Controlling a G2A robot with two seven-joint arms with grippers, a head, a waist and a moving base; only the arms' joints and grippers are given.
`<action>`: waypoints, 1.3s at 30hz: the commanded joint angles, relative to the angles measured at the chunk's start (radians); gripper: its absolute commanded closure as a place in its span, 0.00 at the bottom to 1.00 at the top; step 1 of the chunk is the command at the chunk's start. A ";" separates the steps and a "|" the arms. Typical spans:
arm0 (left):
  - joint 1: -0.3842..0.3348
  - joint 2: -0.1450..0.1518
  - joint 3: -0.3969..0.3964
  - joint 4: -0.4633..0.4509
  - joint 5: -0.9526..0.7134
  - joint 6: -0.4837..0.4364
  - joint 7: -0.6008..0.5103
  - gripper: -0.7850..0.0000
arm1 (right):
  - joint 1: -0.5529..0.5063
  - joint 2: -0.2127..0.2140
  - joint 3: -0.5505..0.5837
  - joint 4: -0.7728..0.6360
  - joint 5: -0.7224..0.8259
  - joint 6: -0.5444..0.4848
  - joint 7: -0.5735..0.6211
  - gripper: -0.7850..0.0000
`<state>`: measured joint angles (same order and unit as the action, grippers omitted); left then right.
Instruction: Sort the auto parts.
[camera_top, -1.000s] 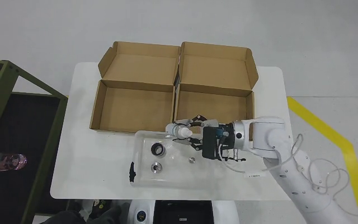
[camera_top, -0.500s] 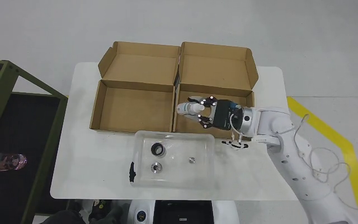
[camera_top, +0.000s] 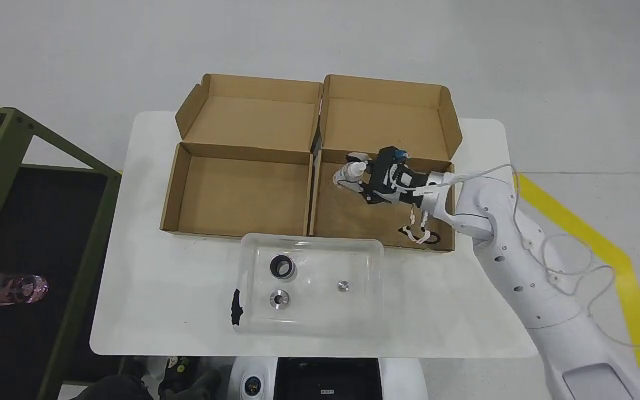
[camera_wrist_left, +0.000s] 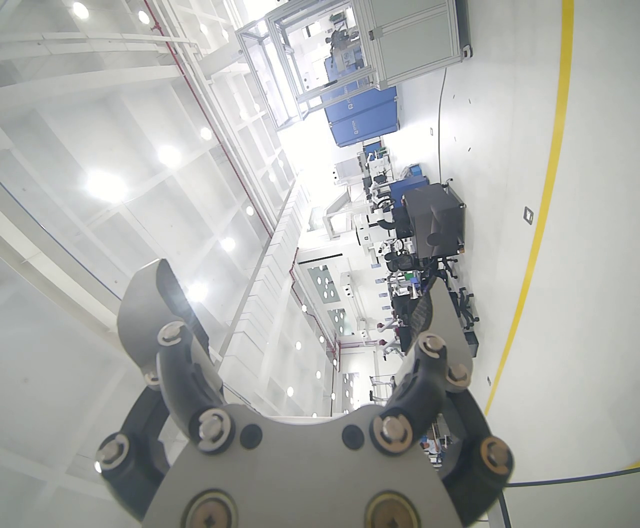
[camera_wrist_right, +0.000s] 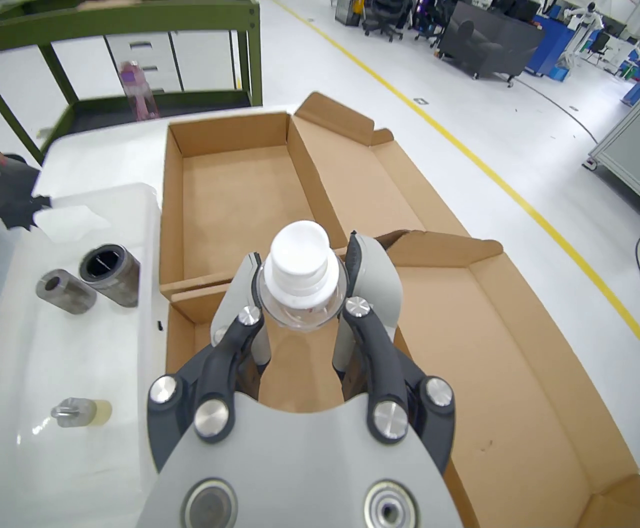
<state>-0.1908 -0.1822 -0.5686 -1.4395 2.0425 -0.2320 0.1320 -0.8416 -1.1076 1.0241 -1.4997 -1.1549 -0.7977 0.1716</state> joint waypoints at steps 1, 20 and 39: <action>0.000 0.000 0.000 0.000 0.000 0.000 0.000 0.00 | 0.018 -0.006 -0.021 0.033 0.010 -0.004 0.010 1.00; 0.000 0.000 0.000 0.000 0.000 0.000 0.000 0.00 | 0.162 -0.076 -0.172 0.316 0.054 0.034 0.021 0.75; 0.000 0.000 0.000 0.000 0.000 0.000 0.000 0.00 | 0.125 -0.064 -0.104 0.239 0.019 0.018 -0.023 0.00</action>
<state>-0.1908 -0.1823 -0.5686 -1.4395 2.0425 -0.2320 0.1320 -0.7097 -1.1757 0.9091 -1.2406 -1.1347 -0.7767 0.1414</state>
